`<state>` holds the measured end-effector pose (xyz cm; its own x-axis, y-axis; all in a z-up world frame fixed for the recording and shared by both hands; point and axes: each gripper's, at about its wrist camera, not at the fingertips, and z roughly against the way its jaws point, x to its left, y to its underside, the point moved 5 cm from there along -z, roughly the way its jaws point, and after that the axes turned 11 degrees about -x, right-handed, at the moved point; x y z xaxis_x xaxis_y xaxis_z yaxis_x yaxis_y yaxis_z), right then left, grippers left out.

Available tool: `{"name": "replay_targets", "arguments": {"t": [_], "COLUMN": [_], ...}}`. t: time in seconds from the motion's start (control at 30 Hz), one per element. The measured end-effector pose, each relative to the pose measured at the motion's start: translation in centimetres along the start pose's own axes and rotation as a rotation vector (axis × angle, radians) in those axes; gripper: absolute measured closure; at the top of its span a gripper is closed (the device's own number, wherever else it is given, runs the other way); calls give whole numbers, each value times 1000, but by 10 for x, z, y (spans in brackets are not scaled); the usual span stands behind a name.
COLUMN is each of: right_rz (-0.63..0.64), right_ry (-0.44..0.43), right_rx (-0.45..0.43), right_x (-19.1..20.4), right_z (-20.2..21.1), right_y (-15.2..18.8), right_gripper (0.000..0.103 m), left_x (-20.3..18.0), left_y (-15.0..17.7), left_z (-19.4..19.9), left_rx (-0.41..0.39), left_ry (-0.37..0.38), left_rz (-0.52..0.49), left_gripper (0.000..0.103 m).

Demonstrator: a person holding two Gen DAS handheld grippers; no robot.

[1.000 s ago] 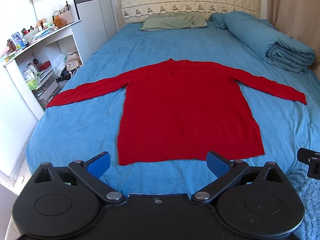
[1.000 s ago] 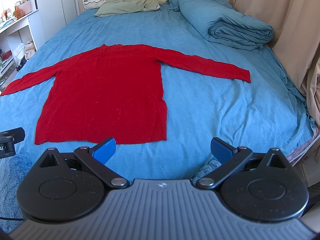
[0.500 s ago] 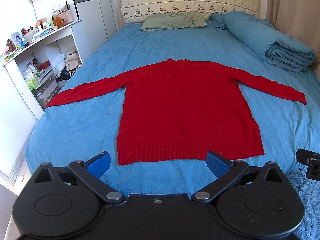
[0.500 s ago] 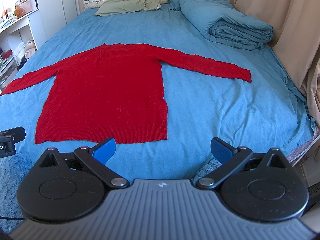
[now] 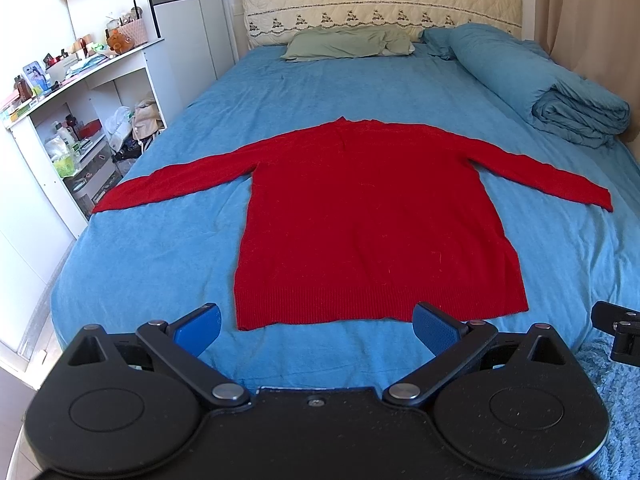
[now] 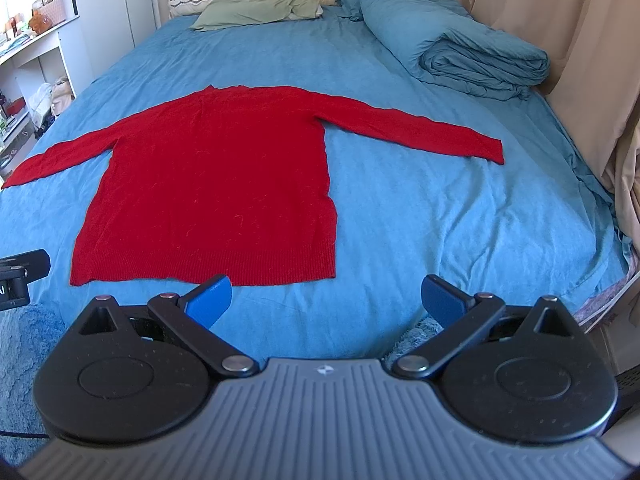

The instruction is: Fold small clothes

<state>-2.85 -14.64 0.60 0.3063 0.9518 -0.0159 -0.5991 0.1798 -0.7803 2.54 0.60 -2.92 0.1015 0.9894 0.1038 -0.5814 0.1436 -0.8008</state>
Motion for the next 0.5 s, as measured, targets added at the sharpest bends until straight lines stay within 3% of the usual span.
{"name": "replay_targets", "arguments": {"t": [0.3,0.5], "right_rz": [1,-49], "right_ry": [0,27], "right_rx": [-1,-21], "right_x": [0,-17], "right_z": [-4,-13], "right_y": [-2,-27], "right_gripper": [0,0], "left_x": [0,-7], "left_y": [-5,-51], "left_z": [-3,-22], "left_rx": [-1,-58], "left_ry": [6,13], "left_rz": [5,0], "left_gripper": [0,0]}}
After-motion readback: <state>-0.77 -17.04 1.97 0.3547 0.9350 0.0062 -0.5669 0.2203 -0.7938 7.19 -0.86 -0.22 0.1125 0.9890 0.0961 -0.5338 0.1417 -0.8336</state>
